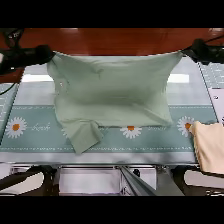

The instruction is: Fold the shirts.

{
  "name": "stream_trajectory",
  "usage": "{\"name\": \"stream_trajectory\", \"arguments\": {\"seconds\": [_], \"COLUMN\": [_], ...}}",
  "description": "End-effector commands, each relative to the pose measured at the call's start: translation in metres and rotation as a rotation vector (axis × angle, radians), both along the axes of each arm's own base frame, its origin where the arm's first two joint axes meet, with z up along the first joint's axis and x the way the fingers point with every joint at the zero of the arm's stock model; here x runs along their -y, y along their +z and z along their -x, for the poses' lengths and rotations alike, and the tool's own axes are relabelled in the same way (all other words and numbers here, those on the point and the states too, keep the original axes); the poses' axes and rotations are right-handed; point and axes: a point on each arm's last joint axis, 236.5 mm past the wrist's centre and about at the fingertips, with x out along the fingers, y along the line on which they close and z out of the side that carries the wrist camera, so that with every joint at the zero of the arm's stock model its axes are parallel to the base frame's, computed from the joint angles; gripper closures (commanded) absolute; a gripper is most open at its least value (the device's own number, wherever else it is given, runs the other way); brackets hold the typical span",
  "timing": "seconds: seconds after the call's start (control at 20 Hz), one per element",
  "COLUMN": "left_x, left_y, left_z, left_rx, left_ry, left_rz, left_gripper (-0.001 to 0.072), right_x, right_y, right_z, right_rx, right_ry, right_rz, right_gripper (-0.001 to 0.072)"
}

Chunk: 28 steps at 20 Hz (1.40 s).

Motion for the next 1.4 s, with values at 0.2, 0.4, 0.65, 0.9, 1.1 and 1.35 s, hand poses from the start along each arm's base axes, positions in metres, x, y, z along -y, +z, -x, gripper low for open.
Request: {"name": "stream_trajectory", "arguments": {"seconds": [0.2, 0.4, 0.65, 0.9, 1.1, 1.35], "left_x": [0.012, -0.026, -0.076, -0.054, -0.035, -0.035], "left_y": [-0.064, -0.053, -0.116, -0.185, -0.187, -0.187], "left_z": [-0.018, 0.049, 0.153, 0.213, 0.211, 0.203], "left_rx": [-0.173, -0.43, -0.77, -0.875, -0.85, -0.822], "left_ry": [0.029, -0.137, -0.066, 0.031, 0.005, 0.021], "left_rz": [0.172, 0.252, 0.209, 0.279, 0.346, 0.346], "left_gripper": [0.0002, 0.0004, 0.0004, 0.0004, 0.0004, 0.0004], "right_x": [0.003, 0.049, 0.118, 0.068, 0.029, -0.004], "right_y": [-0.055, -0.045, -0.133, -0.195, -0.196, -0.2], "right_z": [-0.063, 0.015, 0.158, 0.225, 0.229, 0.216], "right_rx": [-0.093, -0.235, -0.67, -0.771, -0.796, -0.767], "right_ry": [-0.021, 0.148, 0.014, -0.037, 0.085, 0.16], "right_rz": [-0.312, -0.234, 0.014, -0.085, -0.084, -0.013], "right_gripper": [0.0097, 0.0099, 0.01, 0.01, 0.01, 0.01]}}
